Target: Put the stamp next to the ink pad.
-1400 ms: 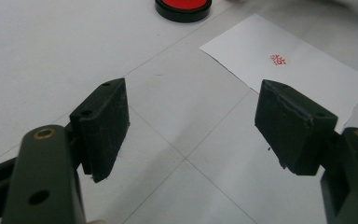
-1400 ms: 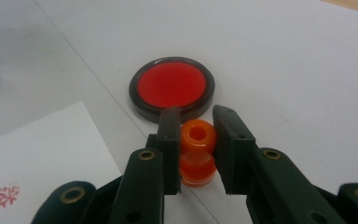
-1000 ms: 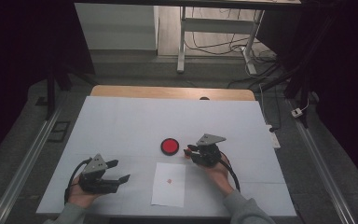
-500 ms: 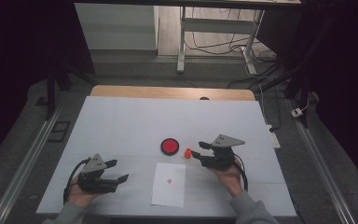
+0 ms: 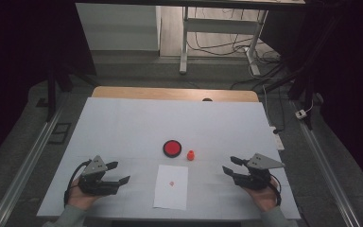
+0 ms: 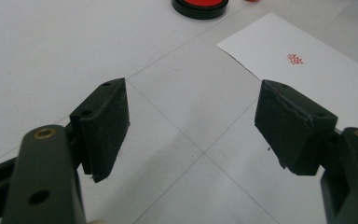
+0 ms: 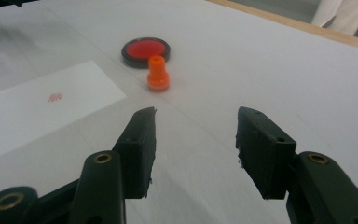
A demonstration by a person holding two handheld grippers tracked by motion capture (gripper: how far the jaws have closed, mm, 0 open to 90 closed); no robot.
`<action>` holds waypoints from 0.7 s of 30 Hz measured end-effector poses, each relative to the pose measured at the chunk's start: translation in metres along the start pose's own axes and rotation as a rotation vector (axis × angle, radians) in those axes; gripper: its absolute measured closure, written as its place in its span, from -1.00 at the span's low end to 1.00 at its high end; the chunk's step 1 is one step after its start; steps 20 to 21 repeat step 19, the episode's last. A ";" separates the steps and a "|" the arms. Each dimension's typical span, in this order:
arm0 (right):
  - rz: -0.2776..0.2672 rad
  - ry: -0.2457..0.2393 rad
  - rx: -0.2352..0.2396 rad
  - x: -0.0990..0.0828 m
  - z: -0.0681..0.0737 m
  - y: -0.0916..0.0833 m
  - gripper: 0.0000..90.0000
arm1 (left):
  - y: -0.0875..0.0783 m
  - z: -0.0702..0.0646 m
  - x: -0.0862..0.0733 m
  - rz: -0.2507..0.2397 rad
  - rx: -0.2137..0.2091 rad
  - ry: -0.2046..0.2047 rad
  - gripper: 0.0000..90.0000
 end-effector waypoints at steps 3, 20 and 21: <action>0.007 0.012 -0.015 -0.011 -0.006 -0.011 0.05 | 0.000 0.000 0.000 0.002 -0.002 -0.002 -0.42; 0.017 0.000 -0.020 -0.015 -0.011 -0.016 0.05 | 0.000 0.002 0.000 0.008 -0.008 -0.011 -0.42; 0.017 0.000 -0.020 -0.015 -0.011 -0.016 0.05 | 0.000 0.002 0.000 0.008 -0.008 -0.011 -0.42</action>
Point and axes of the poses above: each handheld gripper's, and its own axes: y roughly forward along the jaws, x roughly out of its top, z roughly to its left, the point moved 3 cm from there along y, roughly forward along the jaws, and after that the axes turned 7 degrees about -x, right-handed, at the moved point
